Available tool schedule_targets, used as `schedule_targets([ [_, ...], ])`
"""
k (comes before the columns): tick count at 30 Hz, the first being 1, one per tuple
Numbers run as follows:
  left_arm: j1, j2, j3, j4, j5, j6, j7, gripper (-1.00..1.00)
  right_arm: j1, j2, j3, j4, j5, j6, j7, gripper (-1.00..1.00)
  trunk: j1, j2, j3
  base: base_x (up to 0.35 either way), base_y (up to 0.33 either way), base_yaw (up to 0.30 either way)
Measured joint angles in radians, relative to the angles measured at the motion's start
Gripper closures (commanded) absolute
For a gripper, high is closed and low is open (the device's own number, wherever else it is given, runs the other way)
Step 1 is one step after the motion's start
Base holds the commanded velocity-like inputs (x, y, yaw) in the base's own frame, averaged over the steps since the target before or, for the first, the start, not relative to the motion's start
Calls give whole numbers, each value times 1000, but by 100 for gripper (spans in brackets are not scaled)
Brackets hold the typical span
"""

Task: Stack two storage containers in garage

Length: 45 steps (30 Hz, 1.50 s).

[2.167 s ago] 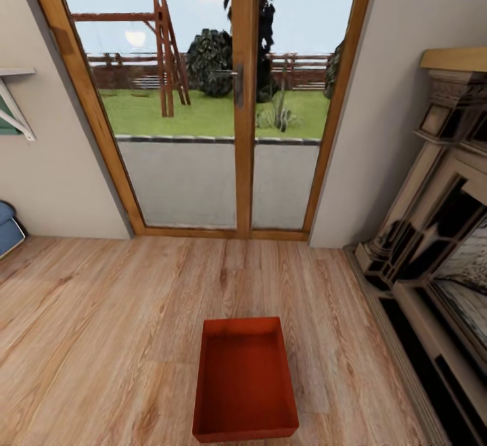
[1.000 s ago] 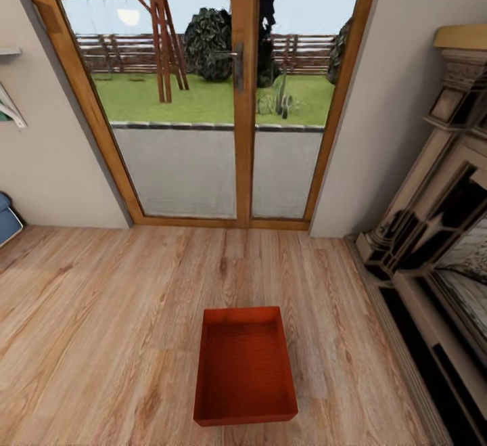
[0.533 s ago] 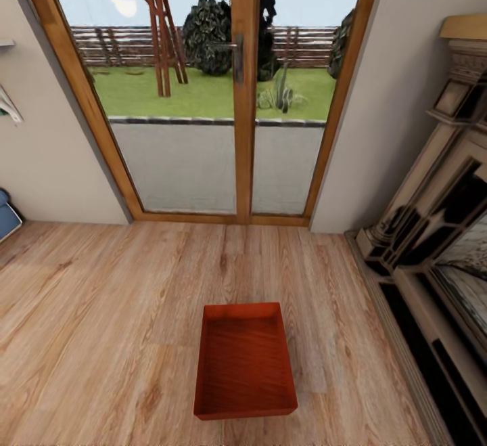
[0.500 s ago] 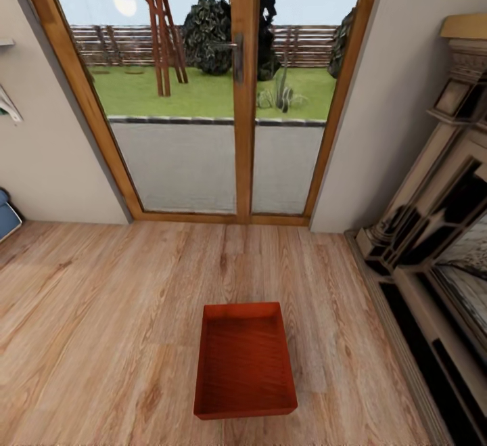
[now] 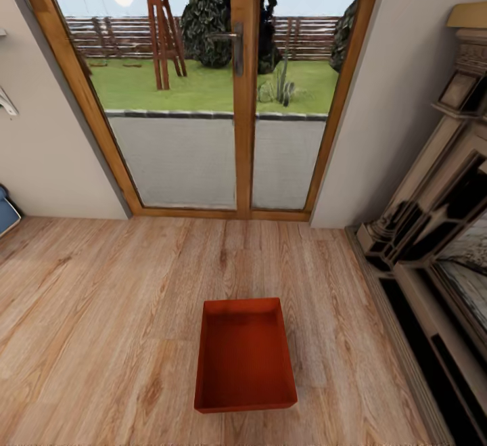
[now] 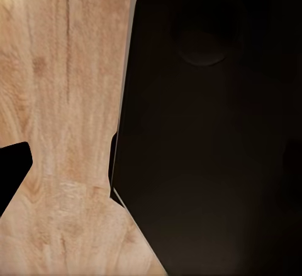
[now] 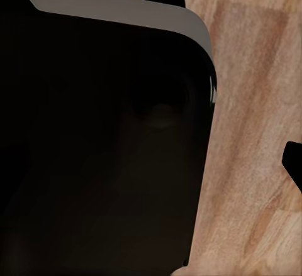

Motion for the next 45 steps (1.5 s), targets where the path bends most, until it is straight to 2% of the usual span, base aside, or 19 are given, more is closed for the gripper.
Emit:
schedule_targets([
  [9,0,0,0,0,0,0,0,-100,0,2,-1,0,0,0,-2,-100,0,0,-6,0,0,13],
  [18,0,0,0,0,0,0,0,-100,0,-1,-1,0,0,-2,-3,-100,0,0,-7,0,0,170],
  [37,0,0,0,0,0,0,0,-100,0,-1,0,0,0,-9,-3,-100,0,0,-7,0,0,5],
  [45,0,-32,4,0,8,1,-2,-100,0,0,0,0,1,-9,-3,-100,0,0,-7,0,0,0],
])
